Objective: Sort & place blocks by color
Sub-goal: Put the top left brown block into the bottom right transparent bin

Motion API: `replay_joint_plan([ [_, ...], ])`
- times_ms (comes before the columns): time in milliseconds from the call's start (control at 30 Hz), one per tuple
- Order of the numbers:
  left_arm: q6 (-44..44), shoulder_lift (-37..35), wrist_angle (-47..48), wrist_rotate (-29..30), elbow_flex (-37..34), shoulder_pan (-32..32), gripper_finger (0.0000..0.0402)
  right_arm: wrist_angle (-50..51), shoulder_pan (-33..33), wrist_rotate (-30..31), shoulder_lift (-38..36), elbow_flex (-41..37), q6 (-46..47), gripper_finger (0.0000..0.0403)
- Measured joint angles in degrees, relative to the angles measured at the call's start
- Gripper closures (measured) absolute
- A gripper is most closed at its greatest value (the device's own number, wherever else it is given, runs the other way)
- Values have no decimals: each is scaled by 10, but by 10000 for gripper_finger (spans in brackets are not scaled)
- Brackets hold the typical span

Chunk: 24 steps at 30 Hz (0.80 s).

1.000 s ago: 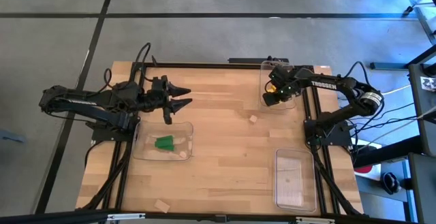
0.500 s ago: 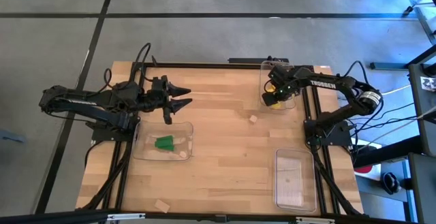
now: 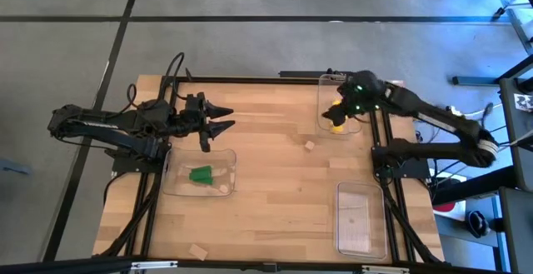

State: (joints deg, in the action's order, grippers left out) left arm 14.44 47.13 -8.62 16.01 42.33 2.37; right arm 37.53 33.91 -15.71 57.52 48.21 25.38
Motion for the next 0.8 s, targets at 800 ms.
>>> replay_joint_plan([
  [800,0,0,0,-20,0,0,215,-400,-361,142,-46,-53,-158,144],
])
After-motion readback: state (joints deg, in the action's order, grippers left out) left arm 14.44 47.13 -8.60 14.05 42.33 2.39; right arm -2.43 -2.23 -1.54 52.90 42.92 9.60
